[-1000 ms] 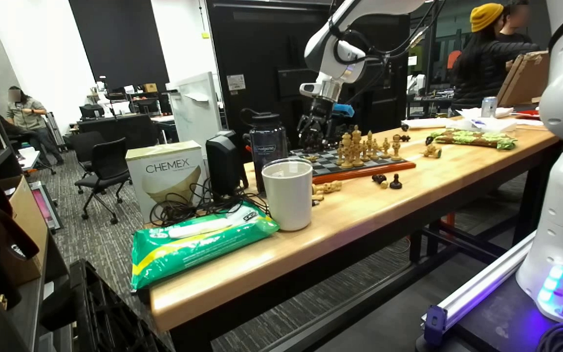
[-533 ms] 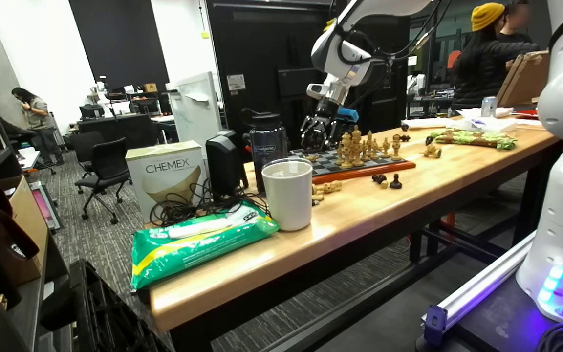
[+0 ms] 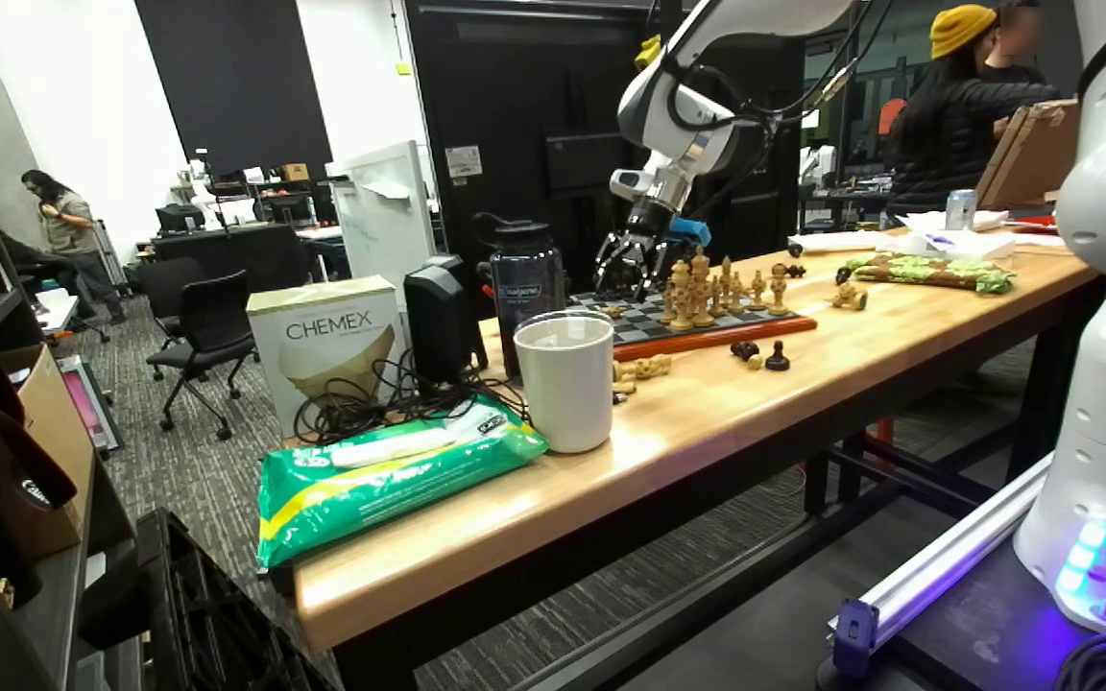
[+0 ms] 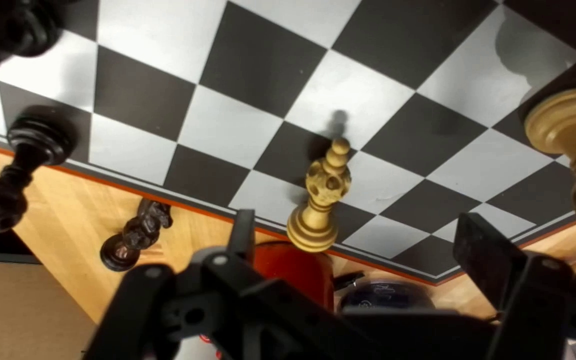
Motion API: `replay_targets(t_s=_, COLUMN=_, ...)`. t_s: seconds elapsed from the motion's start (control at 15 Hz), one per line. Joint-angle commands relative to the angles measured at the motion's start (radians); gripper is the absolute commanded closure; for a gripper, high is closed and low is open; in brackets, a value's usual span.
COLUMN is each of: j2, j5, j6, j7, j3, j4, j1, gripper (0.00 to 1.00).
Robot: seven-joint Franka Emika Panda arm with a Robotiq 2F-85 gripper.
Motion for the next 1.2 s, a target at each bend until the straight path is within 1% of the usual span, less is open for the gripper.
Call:
replay_targets(t_s=0.0, j2=-0.003, j5=0.036, j6=-0.003, j7=-0.039, j3=-0.009, j4=-0.011, j1=0.008, gripper=0.00)
replay_targets(t_s=0.33, j2=0.017, j5=0.041, j6=-0.004, j7=-0.038, j3=-0.008, j4=-0.006, j1=0.007, gripper=0.00)
replay_targets(t_s=0.4, j2=0.020, j5=0.041, j6=-0.004, j7=-0.038, j3=-0.007, j4=-0.005, j1=0.007, gripper=0.02)
replay_targets(t_s=0.47, j2=0.023, j5=0.035, j6=-0.003, j7=-0.034, j3=-0.008, j4=-0.004, j1=0.009, gripper=0.26)
replay_targets(t_s=0.6, j2=0.028, j5=0.034, j6=-0.004, j7=-0.033, j3=-0.007, j4=-0.002, j1=0.009, gripper=0.29)
replay_targets(t_s=0.67, j2=0.030, j5=0.032, j6=-0.007, j7=-0.031, j3=-0.007, j4=0.000, j1=0.009, gripper=0.35)
replay_targets(t_s=1.13, j2=0.028, j5=0.011, j6=-0.007, j7=-0.019, j3=-0.008, j4=0.001, j1=0.019, gripper=0.90)
